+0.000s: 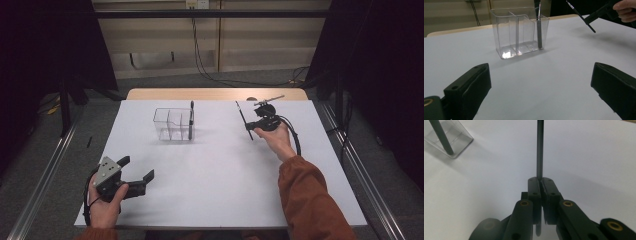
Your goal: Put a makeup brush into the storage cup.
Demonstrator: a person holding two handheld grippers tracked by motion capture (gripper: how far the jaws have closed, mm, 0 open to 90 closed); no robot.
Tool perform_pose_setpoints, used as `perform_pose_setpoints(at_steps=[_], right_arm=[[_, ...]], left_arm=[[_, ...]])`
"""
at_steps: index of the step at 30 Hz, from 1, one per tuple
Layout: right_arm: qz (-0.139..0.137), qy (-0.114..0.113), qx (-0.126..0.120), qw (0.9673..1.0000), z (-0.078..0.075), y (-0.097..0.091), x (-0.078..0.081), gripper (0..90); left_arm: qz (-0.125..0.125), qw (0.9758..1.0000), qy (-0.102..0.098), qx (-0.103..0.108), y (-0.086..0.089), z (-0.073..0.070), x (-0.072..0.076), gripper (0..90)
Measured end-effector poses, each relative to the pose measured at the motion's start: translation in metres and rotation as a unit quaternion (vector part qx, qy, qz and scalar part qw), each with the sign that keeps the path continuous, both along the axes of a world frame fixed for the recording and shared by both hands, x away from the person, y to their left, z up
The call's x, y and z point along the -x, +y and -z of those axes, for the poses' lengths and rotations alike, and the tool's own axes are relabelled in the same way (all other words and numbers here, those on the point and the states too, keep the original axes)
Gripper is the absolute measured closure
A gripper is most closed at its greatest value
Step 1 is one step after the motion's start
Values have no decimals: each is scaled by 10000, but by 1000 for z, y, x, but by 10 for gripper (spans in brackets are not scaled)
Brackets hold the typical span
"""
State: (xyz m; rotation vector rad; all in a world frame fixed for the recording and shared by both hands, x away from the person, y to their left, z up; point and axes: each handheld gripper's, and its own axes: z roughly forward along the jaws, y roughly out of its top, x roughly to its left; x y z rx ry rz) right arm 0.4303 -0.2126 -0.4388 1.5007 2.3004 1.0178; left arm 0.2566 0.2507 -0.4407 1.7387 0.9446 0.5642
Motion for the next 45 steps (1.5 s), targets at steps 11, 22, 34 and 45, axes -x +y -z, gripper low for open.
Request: perform_pose_setpoints(at_steps=[11, 22, 34, 45], right_arm=[[5, -632, -417, 9971, 1, -7, 13, 866], [7, -1041, -781, 9915, 0, -13, 23, 866], [-56, -1267, -976, 9871, -2, -18, 41, 866], [-230, -1335, -1107, 9846, -1, -13, 61, 866]], left_arm=[[-8, 10000, -13, -12, 0, 0, 0, 29], [-40, 10000, -26, -8, -1, -1, -1, 29], [-56, 10000, -4, 20, 1, 0, -2, 30], [-7, 10000, -32, 14, -1, -1, -2, 30]])
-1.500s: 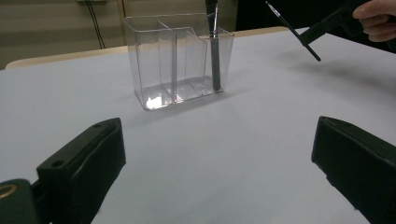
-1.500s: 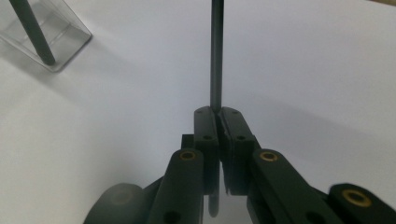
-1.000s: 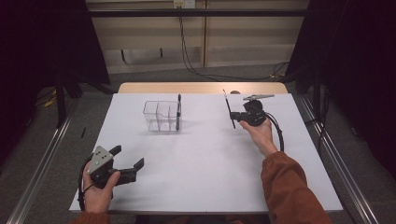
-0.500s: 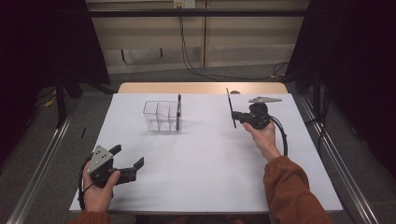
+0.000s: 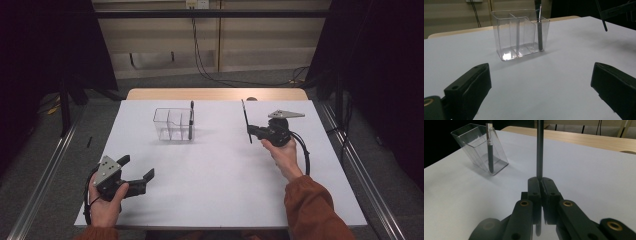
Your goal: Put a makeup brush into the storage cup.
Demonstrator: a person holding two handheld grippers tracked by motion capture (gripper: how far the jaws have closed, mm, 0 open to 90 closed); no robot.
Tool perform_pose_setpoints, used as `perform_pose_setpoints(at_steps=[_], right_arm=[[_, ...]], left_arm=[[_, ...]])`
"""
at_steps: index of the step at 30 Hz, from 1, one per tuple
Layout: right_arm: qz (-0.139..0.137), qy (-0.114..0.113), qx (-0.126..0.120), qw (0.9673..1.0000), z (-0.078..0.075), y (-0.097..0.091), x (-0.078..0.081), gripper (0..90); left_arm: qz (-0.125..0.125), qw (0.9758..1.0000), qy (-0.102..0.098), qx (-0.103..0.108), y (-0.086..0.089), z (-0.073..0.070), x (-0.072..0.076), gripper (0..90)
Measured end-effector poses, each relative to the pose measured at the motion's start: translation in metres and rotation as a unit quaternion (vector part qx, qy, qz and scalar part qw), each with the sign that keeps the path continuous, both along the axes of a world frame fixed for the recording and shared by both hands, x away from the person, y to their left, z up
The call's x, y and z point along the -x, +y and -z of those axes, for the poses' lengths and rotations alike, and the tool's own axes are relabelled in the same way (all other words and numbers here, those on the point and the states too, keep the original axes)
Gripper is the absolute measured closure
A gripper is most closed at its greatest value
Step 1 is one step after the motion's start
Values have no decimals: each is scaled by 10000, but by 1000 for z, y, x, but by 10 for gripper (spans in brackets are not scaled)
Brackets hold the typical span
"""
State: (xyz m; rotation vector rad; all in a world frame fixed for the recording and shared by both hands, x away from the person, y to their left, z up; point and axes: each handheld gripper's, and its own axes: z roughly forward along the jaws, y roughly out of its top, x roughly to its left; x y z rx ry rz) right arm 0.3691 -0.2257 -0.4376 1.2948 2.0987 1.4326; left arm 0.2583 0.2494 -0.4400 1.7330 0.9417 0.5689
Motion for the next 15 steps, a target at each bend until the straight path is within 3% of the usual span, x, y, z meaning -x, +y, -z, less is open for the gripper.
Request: perform_pose_setpoints(at_steps=[15], right_arm=[[-236, -142, -169, 9995, -7, 7, 23, 866]], left_arm=[[10, 10000, -17, -53, 1, -1, 2, 30]])
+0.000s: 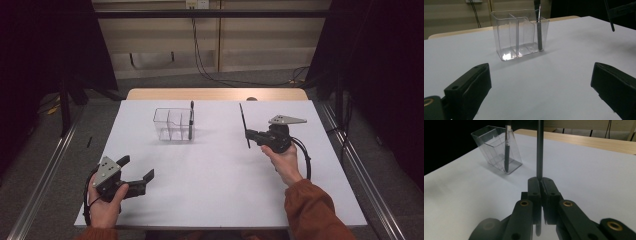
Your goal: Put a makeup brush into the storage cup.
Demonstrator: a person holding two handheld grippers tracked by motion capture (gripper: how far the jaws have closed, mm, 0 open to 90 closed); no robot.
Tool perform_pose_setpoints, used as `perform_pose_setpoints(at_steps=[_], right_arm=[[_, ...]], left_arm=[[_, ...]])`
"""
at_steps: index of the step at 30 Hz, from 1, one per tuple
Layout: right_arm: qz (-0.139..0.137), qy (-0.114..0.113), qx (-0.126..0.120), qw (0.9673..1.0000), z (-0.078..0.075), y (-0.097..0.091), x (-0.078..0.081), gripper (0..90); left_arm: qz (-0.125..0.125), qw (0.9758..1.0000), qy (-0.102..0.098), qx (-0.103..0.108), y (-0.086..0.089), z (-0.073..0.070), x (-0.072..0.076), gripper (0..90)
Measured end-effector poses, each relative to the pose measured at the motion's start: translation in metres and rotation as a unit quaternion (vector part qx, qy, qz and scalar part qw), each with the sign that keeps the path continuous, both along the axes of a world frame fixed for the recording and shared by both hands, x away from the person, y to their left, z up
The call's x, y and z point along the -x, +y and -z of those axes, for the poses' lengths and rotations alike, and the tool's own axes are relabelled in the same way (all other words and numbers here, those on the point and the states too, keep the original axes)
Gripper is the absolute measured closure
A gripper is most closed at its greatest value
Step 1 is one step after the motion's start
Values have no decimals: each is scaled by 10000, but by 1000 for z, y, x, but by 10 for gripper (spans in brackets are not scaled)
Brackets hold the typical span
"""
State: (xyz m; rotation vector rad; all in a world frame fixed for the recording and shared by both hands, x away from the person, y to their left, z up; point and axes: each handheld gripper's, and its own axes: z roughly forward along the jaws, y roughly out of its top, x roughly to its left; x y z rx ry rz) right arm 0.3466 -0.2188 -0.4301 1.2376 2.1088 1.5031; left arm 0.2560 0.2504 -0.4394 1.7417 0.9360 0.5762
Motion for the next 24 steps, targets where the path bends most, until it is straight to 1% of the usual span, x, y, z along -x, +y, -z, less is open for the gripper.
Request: perform_pose_setpoints(at_steps=[2, 7, 15, 19, 21, 23, 24], right_arm=[[-32, -43, -48, 10000, -3, 1, 3, 866], [-82, -101, -50, 9999, -6, 1, 9, 866], [-206, -107, -94, 9997, -4, 6, 20, 866], [-290, -120, -177, 9993, -6, 10, 26, 866], [-335, -163, -193, 9991, -7, 13, 30, 866], [-404, -175, -164, 9989, -7, 16, 34, 866], [-412, -166, -187, 9988, -7, 16, 35, 866]], left_arm=[[-2, 10000, 0, 9, 0, 0, 0, 30], [1, 10000, 1, -4, 0, 0, 0, 30], [-3, 10000, -32, 59, 0, 0, 1, 32], [-3, 10000, -38, 52, 0, 0, 1, 32], [-3, 10000, -38, 52, 0, 0, 1, 31], [4, 10000, -36, 28, 0, 0, 1, 31], [10, 10000, -43, 31, -1, 0, 1, 31]])
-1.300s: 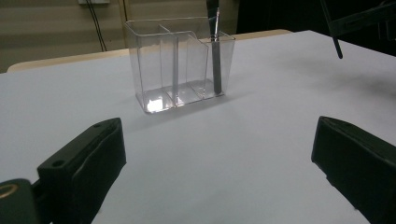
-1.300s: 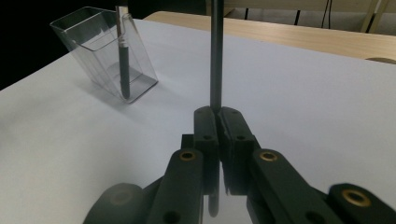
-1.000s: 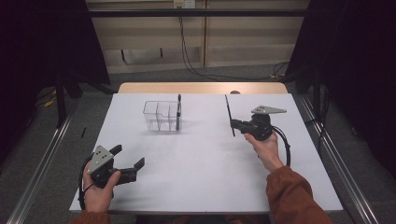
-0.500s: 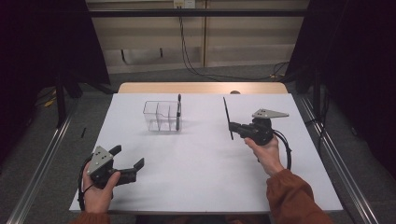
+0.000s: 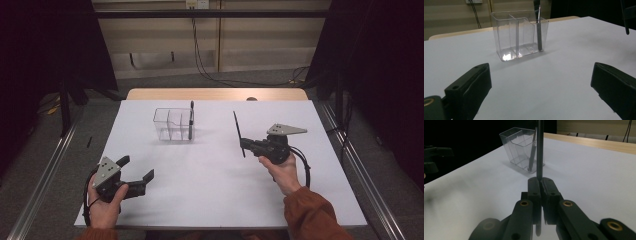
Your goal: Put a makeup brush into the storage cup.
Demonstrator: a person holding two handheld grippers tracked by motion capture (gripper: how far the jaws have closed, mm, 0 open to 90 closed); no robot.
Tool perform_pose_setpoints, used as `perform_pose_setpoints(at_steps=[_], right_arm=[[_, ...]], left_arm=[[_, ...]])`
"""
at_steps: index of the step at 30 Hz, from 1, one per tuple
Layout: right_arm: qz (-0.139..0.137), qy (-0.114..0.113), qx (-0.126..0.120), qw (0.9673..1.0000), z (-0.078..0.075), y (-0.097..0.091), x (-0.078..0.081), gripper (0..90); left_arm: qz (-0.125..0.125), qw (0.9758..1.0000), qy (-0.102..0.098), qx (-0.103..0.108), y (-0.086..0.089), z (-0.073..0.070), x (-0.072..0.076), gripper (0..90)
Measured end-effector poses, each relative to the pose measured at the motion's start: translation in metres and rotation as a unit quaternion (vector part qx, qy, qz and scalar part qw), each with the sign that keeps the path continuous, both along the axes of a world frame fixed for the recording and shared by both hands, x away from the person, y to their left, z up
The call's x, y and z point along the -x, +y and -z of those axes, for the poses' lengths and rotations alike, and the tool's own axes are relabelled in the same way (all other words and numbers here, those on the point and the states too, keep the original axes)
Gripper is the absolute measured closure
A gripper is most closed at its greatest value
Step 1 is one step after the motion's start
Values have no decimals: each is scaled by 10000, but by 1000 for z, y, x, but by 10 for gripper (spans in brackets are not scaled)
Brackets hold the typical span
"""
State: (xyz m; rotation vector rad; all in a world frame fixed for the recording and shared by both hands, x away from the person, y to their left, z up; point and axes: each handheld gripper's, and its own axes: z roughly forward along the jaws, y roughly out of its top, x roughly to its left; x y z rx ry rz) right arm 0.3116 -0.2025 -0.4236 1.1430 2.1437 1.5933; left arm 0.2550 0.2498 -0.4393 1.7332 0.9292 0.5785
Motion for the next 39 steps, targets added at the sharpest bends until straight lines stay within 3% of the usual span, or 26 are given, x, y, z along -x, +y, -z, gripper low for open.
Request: perform_pose_setpoints(at_steps=[4, 9, 22, 30, 32, 39], right_arm=[[-75, 17, -58, 10000, 1, 3, 7, 866], [-161, -56, 111, 9998, 1, 10, 15, 866], [-601, -58, 135, 9981, 7, 32, 22, 866], [-681, -48, 99, 9976, 9, 38, 25, 866], [-717, -41, 100, 9974, 10, 40, 25, 866], [-792, -59, 57, 9968, 11, 44, 26, 866]], left_arm=[[41, 10000, 8, -46, -1, -1, 0, 31], [67, 10000, 4, -34, -2, -1, 0, 31], [228, 9996, -148, -85, -16, -8, -3, 25], [500, 9984, -265, 7, -33, -18, -6, 29], [530, 9980, -349, -56, -38, -20, -8, 28], [725, 9968, -334, -78, -57, -23, -13, 28]])
